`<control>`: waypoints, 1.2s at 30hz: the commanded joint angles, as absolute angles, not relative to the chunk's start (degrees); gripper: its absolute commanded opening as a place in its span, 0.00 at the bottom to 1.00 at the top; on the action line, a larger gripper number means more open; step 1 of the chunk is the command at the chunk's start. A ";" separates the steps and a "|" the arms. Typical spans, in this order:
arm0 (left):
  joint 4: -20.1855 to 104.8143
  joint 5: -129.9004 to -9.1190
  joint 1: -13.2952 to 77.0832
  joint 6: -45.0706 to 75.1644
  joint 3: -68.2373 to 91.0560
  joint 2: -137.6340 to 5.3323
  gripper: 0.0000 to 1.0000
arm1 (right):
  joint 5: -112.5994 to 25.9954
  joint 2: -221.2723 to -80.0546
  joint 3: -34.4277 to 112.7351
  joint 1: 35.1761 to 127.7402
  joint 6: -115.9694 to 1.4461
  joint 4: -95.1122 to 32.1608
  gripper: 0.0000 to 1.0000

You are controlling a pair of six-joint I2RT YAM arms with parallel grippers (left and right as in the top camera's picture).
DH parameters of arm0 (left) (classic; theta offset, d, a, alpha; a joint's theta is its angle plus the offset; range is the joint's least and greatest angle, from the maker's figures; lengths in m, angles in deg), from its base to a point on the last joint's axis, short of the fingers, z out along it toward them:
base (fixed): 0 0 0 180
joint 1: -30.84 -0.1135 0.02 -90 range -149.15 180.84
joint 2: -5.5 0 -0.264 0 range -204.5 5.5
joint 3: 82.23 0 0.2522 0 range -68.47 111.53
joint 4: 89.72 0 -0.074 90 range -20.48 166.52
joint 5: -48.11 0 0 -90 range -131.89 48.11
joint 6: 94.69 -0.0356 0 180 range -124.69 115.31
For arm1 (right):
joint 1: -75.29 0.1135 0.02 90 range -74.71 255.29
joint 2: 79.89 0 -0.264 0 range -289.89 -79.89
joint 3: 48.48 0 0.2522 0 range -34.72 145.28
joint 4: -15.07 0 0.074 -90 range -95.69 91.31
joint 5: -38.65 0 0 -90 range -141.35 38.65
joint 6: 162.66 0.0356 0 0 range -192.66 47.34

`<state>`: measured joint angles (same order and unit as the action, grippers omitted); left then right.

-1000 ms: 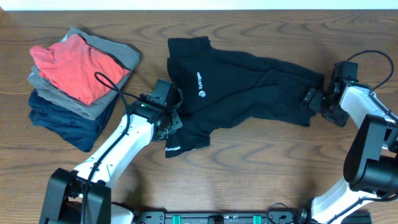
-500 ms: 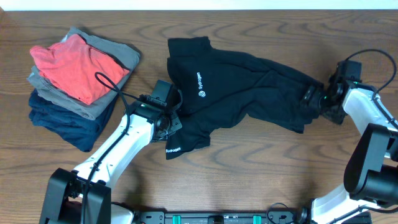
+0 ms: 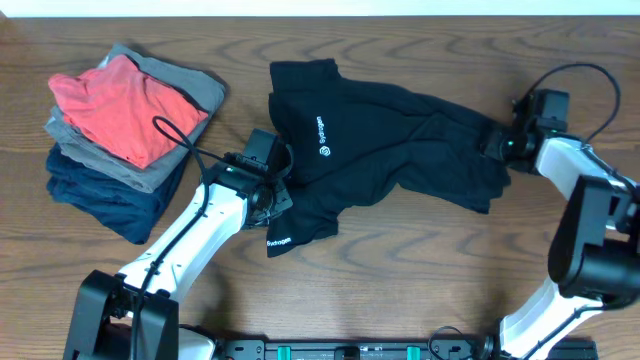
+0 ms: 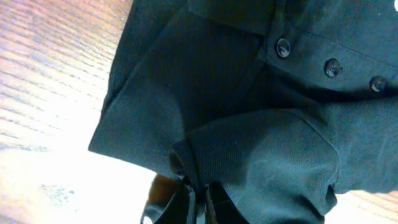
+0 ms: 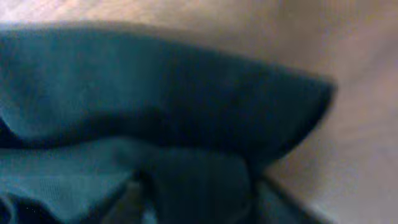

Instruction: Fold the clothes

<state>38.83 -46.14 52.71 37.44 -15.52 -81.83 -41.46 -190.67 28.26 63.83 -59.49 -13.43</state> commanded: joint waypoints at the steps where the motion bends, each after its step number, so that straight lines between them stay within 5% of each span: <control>1: 38.48 -45.29 52.58 36.89 -15.76 -81.64 0.07 | -40.01 -193.40 27.71 64.73 -57.28 -8.45 0.01; 7: 38.48 -45.27 52.56 36.89 -15.76 -81.64 0.07 | -40.01 -188.03 30.75 62.74 -50.40 9.80 0.02; 14: 38.48 -45.27 52.56 36.89 -15.76 -81.64 0.07 | -39.93 -187.59 33.31 63.00 -50.70 3.90 0.88; 16: 38.48 -45.27 52.56 36.89 -15.74 -81.64 0.07 | -40.03 -187.59 33.31 62.93 -52.52 -4.82 0.99; 26: 38.43 -45.27 52.56 36.87 -15.76 -81.64 0.07 | -46.96 -183.39 33.31 61.25 -50.38 -41.26 0.99; 36: 38.35 -45.29 52.58 36.87 -15.74 -81.64 0.07 | -48.21 -181.54 29.22 59.31 -41.83 -38.42 0.84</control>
